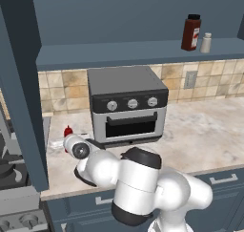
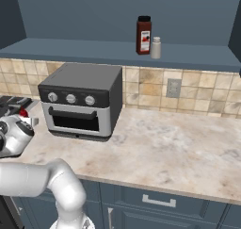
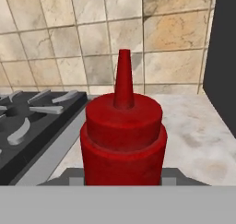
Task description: Collect the paprika, ketchup, and shaker from the cabinet and place them next to the stove.
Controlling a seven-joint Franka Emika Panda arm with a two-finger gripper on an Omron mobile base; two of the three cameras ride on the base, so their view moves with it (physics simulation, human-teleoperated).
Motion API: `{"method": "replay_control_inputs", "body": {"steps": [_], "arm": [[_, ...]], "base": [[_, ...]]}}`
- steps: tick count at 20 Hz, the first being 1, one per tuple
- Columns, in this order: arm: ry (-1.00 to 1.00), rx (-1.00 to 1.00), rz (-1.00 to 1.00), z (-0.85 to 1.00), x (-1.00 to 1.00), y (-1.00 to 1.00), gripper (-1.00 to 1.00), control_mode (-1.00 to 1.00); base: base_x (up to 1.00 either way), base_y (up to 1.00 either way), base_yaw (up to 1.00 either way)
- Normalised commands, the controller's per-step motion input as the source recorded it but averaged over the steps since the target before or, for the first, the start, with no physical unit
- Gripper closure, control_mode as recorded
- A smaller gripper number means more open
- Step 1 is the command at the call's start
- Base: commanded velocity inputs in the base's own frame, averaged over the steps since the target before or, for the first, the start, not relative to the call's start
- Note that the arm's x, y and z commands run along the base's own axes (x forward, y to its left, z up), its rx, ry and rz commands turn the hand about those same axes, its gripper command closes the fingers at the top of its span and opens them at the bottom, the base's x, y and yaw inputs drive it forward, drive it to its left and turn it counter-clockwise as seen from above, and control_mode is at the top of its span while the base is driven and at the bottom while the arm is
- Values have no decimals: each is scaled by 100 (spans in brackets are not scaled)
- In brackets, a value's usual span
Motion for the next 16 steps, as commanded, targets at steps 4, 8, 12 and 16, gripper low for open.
{"method": "replay_control_inputs", "body": {"steps": [4,8,12,16], "arm": [[0,0,0,-11,0,9,100,-100],[0,0,0,-11,0,11,100,-100],[0,0,0,-14,0,9,100,-100],[0,0,0,-17,0,3,100,-100]], "base": [[0,0,0],[0,0,0],[0,0,0],[0,0,0]]}}
